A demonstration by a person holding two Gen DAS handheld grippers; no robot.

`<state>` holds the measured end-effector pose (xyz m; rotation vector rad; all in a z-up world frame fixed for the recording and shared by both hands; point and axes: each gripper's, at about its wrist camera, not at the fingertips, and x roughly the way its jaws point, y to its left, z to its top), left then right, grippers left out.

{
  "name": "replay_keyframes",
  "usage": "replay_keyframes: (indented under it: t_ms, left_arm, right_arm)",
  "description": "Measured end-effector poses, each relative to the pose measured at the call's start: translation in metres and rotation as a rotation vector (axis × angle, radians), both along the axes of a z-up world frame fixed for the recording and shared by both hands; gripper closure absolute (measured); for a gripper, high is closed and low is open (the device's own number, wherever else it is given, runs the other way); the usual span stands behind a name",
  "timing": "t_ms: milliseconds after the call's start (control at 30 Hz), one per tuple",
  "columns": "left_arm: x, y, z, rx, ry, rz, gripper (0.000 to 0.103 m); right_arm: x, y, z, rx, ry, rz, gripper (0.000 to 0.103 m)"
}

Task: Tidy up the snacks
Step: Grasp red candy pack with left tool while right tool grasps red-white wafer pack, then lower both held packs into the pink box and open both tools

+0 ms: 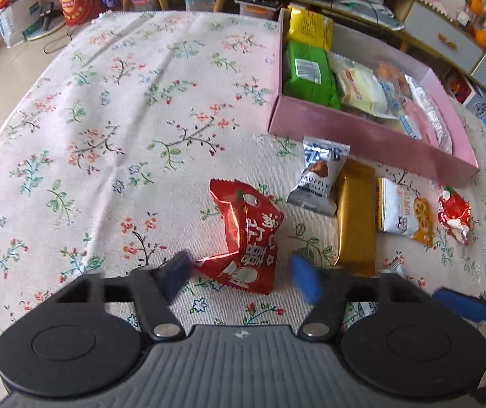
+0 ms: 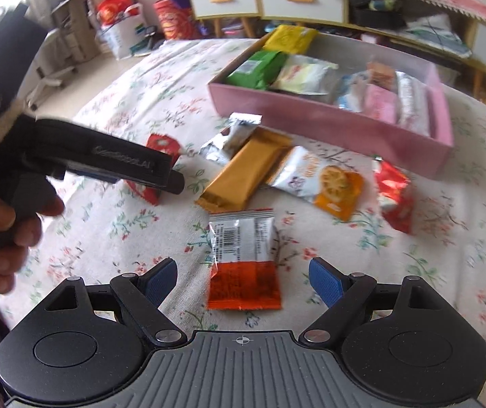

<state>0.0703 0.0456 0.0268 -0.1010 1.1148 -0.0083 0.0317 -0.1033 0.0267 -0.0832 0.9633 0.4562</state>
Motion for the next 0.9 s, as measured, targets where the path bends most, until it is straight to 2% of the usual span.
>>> replay_keyframes:
  t_ms: [33, 67, 100, 200, 333, 467, 567, 667, 733, 900]
  left_arm:
    - [-0.001, 0.001, 0.002, -0.004, -0.008, -0.005, 0.059]
    - [-0.001, 0.003, 0.004, -0.030, -0.008, -0.011, 0.060]
    - [-0.002, 0.005, 0.006, -0.058, -0.010, -0.007, 0.060]
    - [-0.006, 0.008, 0.014, -0.072, -0.034, -0.010, 0.061]
    - [-0.007, 0.011, 0.024, -0.120, -0.053, -0.001, 0.061]
    - [-0.010, 0.017, 0.043, -0.146, -0.114, -0.003, 0.061]
    - [-0.006, 0.043, 0.060, -0.191, -0.168, 0.065, 0.061]
    - [0.002, 0.070, 0.067, -0.163, -0.212, 0.156, 0.061]
    - [0.005, 0.081, 0.064, -0.159, -0.205, 0.202, 0.061]
    - [0.007, 0.066, 0.056, -0.193, -0.175, 0.164, 0.061]
  right_arm:
    - [0.001, 0.002, -0.002, -0.007, -0.007, 0.007, 0.023]
    - [0.003, 0.003, -0.004, 0.000, 0.003, 0.017, 0.052]
    - [0.005, 0.002, -0.003, 0.011, 0.018, 0.009, 0.065]
    - [0.005, -0.006, 0.010, 0.079, 0.038, -0.012, 0.065]
    - [-0.001, -0.010, 0.027, 0.115, 0.014, -0.007, 0.065]
    - [0.001, -0.023, 0.041, 0.133, -0.002, -0.042, 0.066]
    - [0.012, -0.046, 0.051, 0.149, -0.015, -0.117, 0.066]
    - [0.027, -0.085, 0.063, 0.193, -0.021, -0.245, 0.066]
    - [0.033, -0.107, 0.066, 0.201, -0.021, -0.323, 0.066]
    - [0.042, -0.128, 0.064, 0.204, -0.006, -0.397, 0.065]
